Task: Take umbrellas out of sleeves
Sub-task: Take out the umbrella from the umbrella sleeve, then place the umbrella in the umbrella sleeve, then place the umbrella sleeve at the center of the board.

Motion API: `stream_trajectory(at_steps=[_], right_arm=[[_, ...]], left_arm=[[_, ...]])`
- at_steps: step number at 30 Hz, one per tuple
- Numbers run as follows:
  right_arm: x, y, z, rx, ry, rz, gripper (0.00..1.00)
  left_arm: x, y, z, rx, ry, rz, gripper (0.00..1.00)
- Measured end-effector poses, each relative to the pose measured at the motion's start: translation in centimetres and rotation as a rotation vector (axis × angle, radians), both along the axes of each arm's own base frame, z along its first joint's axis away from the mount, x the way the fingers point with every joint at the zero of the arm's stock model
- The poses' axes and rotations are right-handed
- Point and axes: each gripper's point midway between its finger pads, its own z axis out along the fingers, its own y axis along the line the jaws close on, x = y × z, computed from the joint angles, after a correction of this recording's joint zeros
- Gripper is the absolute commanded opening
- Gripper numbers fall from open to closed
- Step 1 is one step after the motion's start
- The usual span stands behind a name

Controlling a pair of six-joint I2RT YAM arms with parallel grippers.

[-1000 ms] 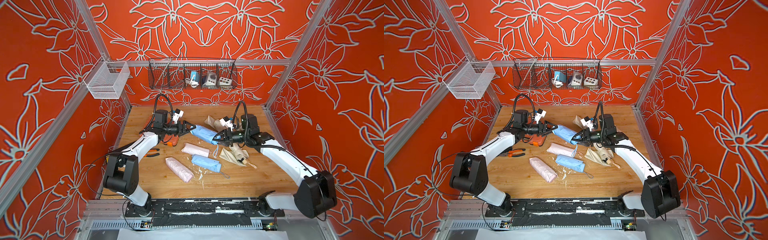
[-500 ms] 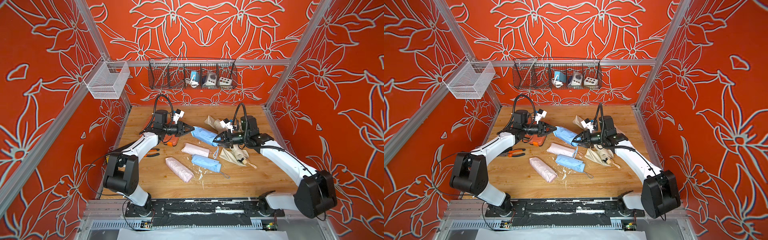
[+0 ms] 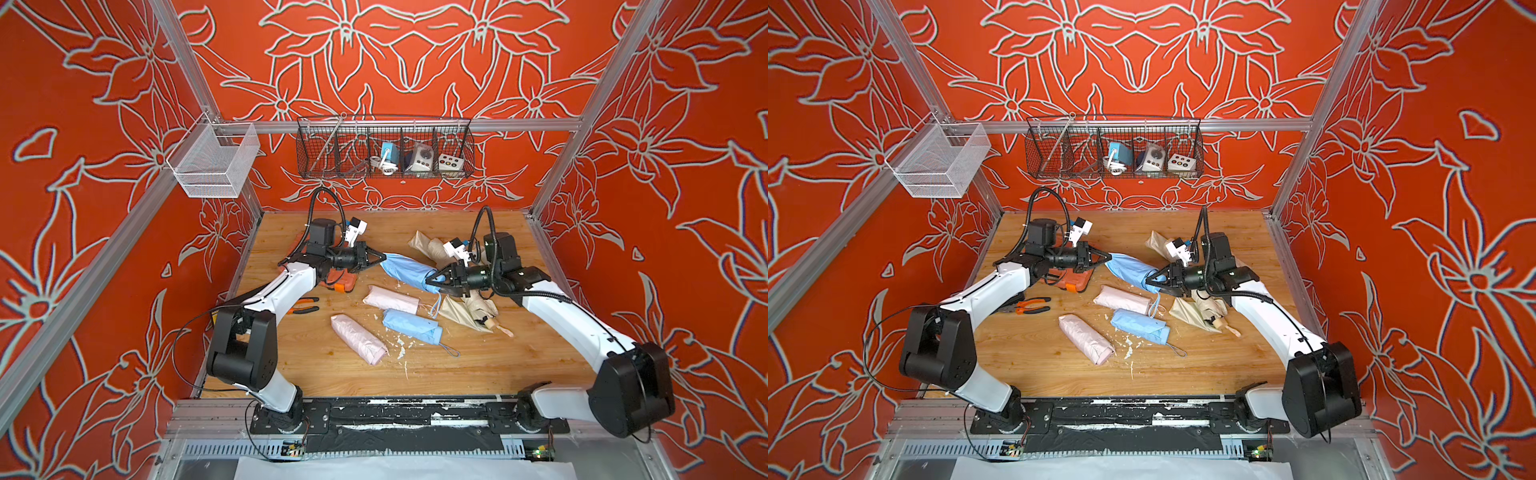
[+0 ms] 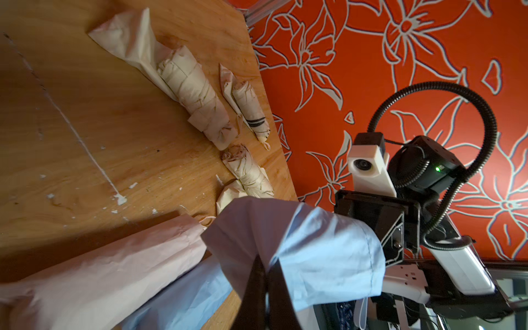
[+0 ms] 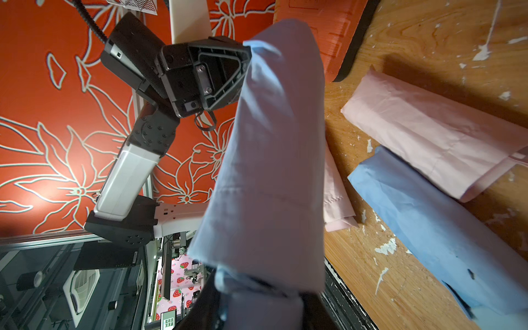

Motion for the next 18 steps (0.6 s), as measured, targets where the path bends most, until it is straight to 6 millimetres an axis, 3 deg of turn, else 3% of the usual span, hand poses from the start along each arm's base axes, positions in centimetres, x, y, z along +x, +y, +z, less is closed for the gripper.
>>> stream_trajectory(at_steps=[9,14,18], right_arm=[[0.3,-2.1,-0.3,-0.039,0.005,-0.069,0.0],[0.9,-4.3,-0.4,-0.075,0.004,-0.15,0.0],[1.8,-7.1,0.5,-0.12,-0.048,-0.279,0.0]], left_arm=[[3.3,5.3,-1.5,0.099,-0.006,0.206,0.0],[4.3,6.2,-2.5,0.126,0.006,0.238,0.0],[5.2,6.3,-3.7,0.137,0.027,0.241,0.0]])
